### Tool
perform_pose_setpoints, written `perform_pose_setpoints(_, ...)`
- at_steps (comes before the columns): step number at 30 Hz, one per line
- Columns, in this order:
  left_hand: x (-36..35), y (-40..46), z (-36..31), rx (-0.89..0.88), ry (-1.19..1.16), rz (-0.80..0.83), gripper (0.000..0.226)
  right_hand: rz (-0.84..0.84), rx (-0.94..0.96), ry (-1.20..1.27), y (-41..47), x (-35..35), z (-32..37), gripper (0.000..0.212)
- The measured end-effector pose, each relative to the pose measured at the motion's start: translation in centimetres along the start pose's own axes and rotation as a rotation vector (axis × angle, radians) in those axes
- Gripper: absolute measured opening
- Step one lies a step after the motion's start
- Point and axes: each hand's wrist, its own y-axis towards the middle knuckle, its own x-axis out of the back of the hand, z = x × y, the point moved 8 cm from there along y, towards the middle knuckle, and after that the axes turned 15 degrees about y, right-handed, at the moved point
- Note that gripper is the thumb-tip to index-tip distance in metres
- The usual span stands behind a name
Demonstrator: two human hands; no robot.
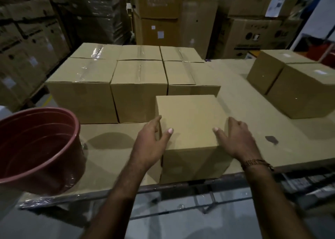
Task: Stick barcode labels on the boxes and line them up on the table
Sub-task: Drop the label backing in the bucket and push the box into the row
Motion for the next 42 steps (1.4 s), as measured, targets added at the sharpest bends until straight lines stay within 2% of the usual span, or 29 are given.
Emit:
perform_pose_setpoints(5,-3.2,0.0,0.4,0.146,-0.173,0.110,0.060,0.006,0.048,0.027,-0.4,-0.6,-1.1,0.078)
perform_pose_setpoints(8,-4.0,0.2,0.0,0.148,-0.214,0.116,0.057,0.006,0.050,0.031,0.1,-0.4,-1.7,0.075)
perform_pose_setpoints(10,-4.4,0.5,-0.8,0.117,-0.206,0.121,0.056,-0.027,0.074,-0.015,0.1,0.1,-1.7,0.065)
perform_pose_setpoints(12,-5.0,0.9,-1.7,0.089,-0.190,0.128,0.060,-0.108,0.162,-0.100,0.0,1.2,-0.8,0.048)
perform_pose_setpoints(14,-5.8,1.5,-2.4,0.074,-0.180,0.144,0.069,-0.142,0.256,-0.151,-0.1,1.9,0.2,0.040)
perform_pose_setpoints(19,-7.6,1.8,-4.8,0.071,-0.176,0.205,0.086,-0.070,0.254,0.027,-0.4,2.3,1.1,0.035)
perform_pose_setpoints(22,-8.5,1.4,-7.4,0.043,-0.130,0.244,0.084,-0.069,0.182,0.106,-0.8,2.9,1.8,0.047)
perform_pose_setpoints(27,-10.0,0.0,-13.2,-0.129,-0.030,0.290,0.084,-0.023,0.168,0.245,-0.2,5.0,2.8,0.065)
perform_pose_setpoints(33,-12.8,-0.5,-17.9,-0.351,0.064,0.285,0.084,0.030,0.073,0.363,2.3,9.6,-1.5,0.092)
perform_pose_setpoints(36,-14.0,0.2,-19.8,-0.427,0.061,0.237,0.081,0.084,0.000,0.413,3.7,12.2,-4.4,0.070)
perform_pose_setpoints(38,-14.9,1.2,-19.8,-0.385,0.058,0.216,0.079,0.078,-0.010,0.459,4.7,14.0,-6.2,0.049)
perform_pose_setpoints(42,-16.4,3.0,-17.3,-0.173,0.273,0.122,0.080,0.055,-0.019,0.389,7.2,16.8,-10.9,0.045)
